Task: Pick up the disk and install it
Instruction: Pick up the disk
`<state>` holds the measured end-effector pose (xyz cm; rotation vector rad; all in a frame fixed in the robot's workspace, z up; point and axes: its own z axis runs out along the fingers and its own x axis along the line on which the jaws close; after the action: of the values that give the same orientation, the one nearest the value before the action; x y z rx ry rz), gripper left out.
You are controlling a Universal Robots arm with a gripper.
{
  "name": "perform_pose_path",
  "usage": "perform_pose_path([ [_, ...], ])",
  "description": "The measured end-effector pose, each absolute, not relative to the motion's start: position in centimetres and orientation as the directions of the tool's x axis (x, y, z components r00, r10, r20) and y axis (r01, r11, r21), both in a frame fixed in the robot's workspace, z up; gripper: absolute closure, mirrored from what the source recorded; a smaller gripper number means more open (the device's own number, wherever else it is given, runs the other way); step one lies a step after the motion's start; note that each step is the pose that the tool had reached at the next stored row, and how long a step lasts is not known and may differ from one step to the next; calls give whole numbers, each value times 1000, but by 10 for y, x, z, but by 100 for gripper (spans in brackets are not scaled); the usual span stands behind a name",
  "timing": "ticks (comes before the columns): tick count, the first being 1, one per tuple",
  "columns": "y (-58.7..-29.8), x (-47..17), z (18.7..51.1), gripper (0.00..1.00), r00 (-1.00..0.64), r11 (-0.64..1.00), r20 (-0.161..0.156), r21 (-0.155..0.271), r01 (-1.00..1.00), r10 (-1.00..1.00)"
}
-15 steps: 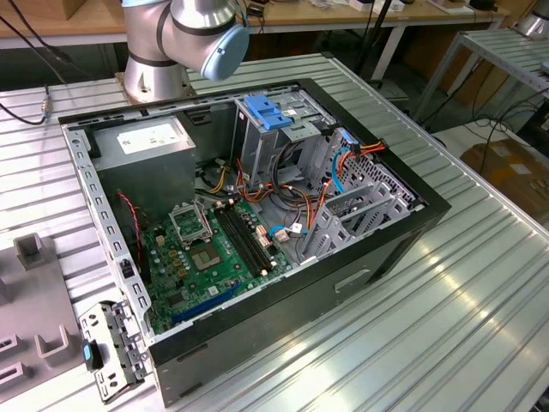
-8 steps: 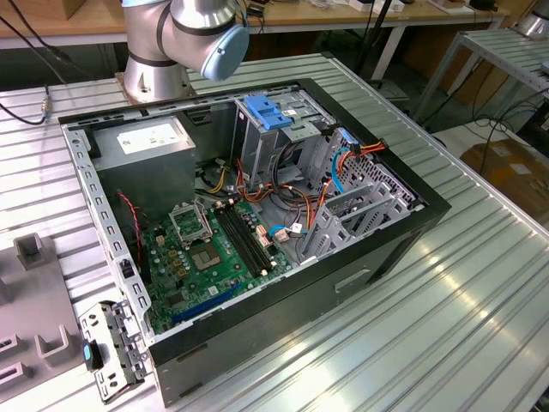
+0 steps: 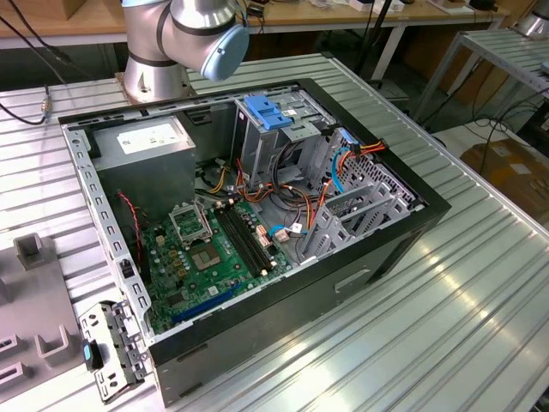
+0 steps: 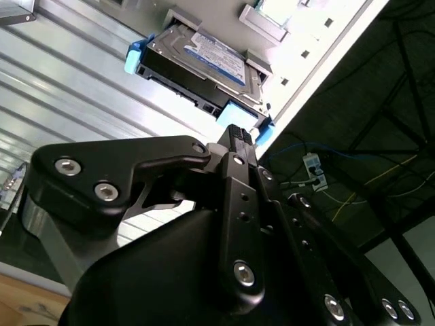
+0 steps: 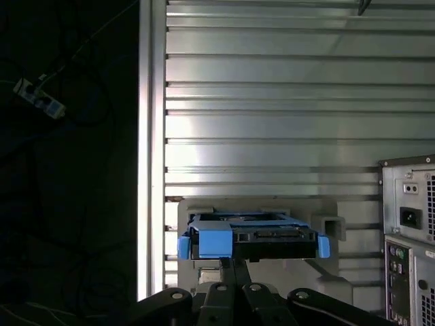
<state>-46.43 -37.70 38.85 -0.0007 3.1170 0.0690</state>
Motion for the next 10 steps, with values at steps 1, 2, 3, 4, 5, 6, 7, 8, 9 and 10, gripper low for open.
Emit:
perform_pose_path([
  [1,-377,-464,388,89,-1000,999,-24,44,-10,-9],
  [2,-377,-464,388,89,-1000,999,-24,44,-16,-15],
  [3,-377,-464,388,89,-999,999,-24,44,-25,-24],
  [4,-377,-464,388,89,-999,999,-24,44,-30,-28],
  [5,-377,-464,388,89,-999,998,-24,44,-35,-34],
  [6,-377,-464,388,89,-999,998,-24,44,-41,-40],
  [7,-377,-464,388,89,-999,998,-24,44,-48,-47],
  [8,-377,-464,388,89,-998,997,-24,44,-55,-54],
  [9,-377,-464,388,89,-998,997,-24,44,-64,-63],
  [10,-377,-464,388,89,-997,996,-24,44,-78,-77],
])
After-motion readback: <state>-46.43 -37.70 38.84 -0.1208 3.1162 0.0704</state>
